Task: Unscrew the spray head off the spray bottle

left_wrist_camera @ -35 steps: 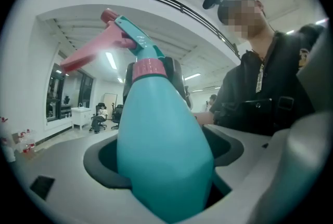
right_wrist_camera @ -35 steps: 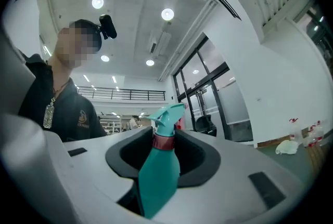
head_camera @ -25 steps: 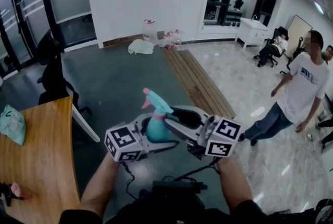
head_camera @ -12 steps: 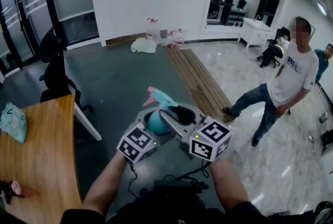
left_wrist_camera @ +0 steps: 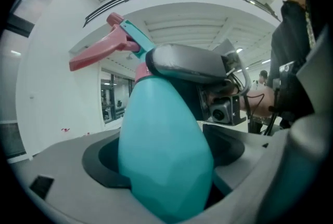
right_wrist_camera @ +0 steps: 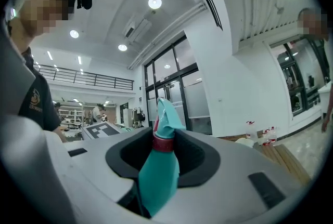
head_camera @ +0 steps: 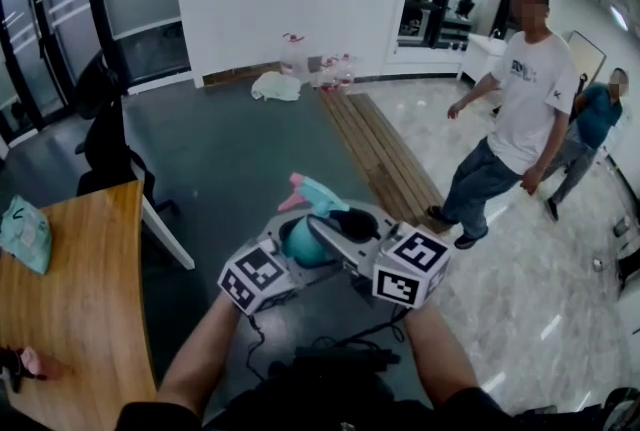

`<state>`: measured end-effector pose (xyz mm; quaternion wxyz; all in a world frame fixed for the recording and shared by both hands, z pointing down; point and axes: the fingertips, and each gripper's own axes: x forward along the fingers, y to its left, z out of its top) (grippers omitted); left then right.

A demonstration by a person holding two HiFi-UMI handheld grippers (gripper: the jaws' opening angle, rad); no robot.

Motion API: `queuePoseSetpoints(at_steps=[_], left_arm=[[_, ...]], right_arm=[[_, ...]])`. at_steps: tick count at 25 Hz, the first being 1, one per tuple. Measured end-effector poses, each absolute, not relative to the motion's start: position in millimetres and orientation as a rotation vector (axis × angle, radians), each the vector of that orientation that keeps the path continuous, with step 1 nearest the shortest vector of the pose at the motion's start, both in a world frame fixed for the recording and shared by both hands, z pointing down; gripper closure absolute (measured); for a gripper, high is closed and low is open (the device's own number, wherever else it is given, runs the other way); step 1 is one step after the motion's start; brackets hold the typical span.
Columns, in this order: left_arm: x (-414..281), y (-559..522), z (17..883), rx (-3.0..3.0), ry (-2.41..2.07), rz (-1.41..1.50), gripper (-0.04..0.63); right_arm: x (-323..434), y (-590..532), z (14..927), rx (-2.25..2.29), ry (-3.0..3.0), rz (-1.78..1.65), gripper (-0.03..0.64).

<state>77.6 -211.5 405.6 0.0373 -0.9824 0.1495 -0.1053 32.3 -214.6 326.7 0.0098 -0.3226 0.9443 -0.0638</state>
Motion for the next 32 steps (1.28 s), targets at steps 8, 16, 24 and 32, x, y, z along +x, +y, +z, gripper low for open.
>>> queuePoseSetpoints(at_steps=[8,16,24,32], left_arm=[[70,-161,391,-3.15,-0.082,-0.227,0.167],[72,-156,385,-3.163,-0.107,-0.184,0.167],[67,-192,390,-3.088,0.314,-0.247,0.167],[70,-221,394,-2.913,0.769,-0.362,0.167]], right_arm=[[26,-185,315,-0.655,3.012,-0.187,0.483],[32,-176,310,-0.531,2.97,-0.198,0.446],[51,-176,311,-0.703,2.981,-0.161,0.426],[44,-200,319,-1.051,2.907,-0.184,0.426]])
